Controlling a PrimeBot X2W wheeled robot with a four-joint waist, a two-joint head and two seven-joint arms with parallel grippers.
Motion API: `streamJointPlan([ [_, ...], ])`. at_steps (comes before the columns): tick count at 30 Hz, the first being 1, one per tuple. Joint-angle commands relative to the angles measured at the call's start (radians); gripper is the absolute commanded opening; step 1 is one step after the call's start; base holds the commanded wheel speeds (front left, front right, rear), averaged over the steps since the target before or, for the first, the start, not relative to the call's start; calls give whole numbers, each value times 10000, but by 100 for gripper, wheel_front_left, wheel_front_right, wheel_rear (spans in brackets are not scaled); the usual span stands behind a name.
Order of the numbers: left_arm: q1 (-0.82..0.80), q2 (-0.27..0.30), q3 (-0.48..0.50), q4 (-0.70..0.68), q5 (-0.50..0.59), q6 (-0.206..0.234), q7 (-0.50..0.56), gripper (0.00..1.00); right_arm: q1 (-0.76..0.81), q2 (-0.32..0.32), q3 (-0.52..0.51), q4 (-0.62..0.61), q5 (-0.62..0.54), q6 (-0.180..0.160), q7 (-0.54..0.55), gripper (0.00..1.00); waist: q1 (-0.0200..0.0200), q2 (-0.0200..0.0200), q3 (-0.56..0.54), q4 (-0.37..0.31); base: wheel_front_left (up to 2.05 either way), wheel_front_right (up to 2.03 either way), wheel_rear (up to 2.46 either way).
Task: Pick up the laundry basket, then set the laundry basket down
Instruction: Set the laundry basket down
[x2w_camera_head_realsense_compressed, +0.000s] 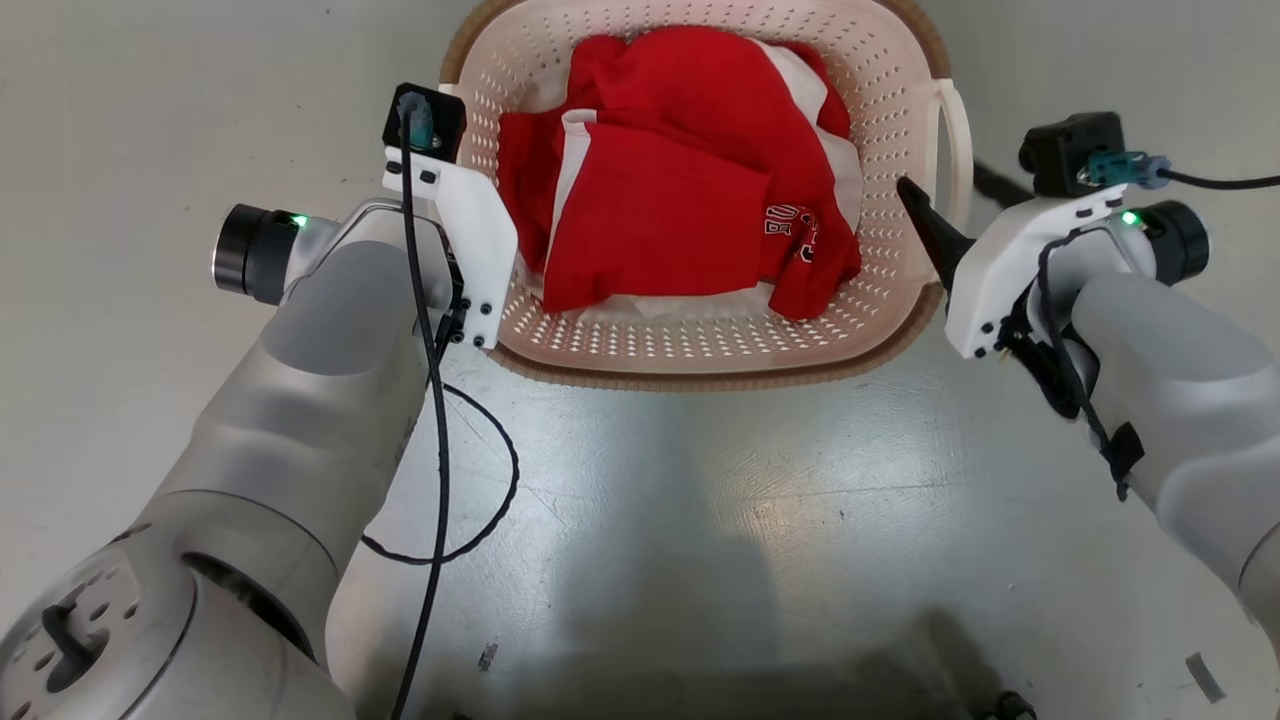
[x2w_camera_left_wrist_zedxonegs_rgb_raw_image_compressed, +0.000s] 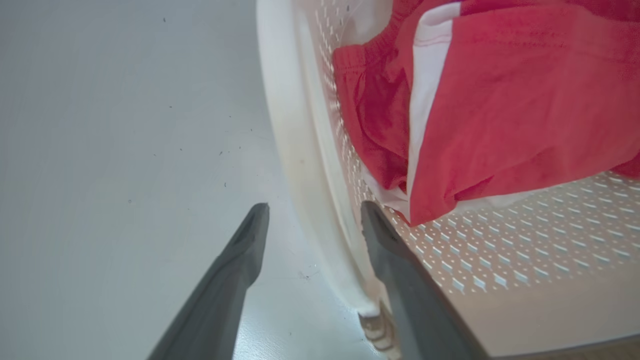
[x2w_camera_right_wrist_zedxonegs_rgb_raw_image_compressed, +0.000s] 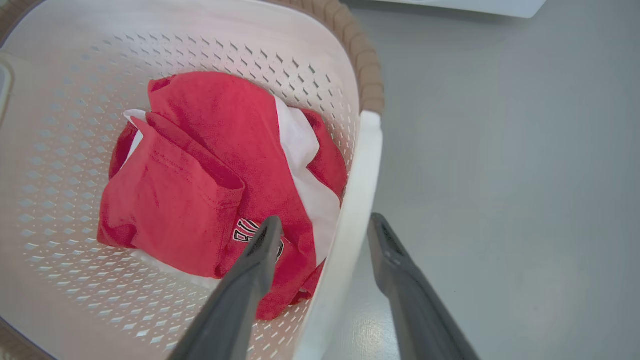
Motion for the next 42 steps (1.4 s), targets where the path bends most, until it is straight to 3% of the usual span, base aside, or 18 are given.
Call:
streamJointPlan([
  [1,-143,241,55,-46,62,135,7,100,262,36,77,121,-38,67,-300,100,0,0,54,1,0,0,0],
  [17,53,261,177,-45,-170,499,-459,100,254,195,77,460,95,67,-886,100,0,0,-215,-78,0,0,0],
  [25,626,229,394,-45,-423,543,-1530,100,533,266,-170,452,17,67,-1037,100,0,0,-1076,-161,0,0,0],
  [33,1638,224,747,-45,-817,323,-2989,100,1148,102,-1986,-91,-1466,67,-1044,100,0,0,-2553,-296,0,0,0],
  [42,3022,290,857,-44,-998,-242,-4571,100,2876,-78,-5023,-877,-4236,67,-1045,100,0,0,-4847,-363,0,0,0],
])
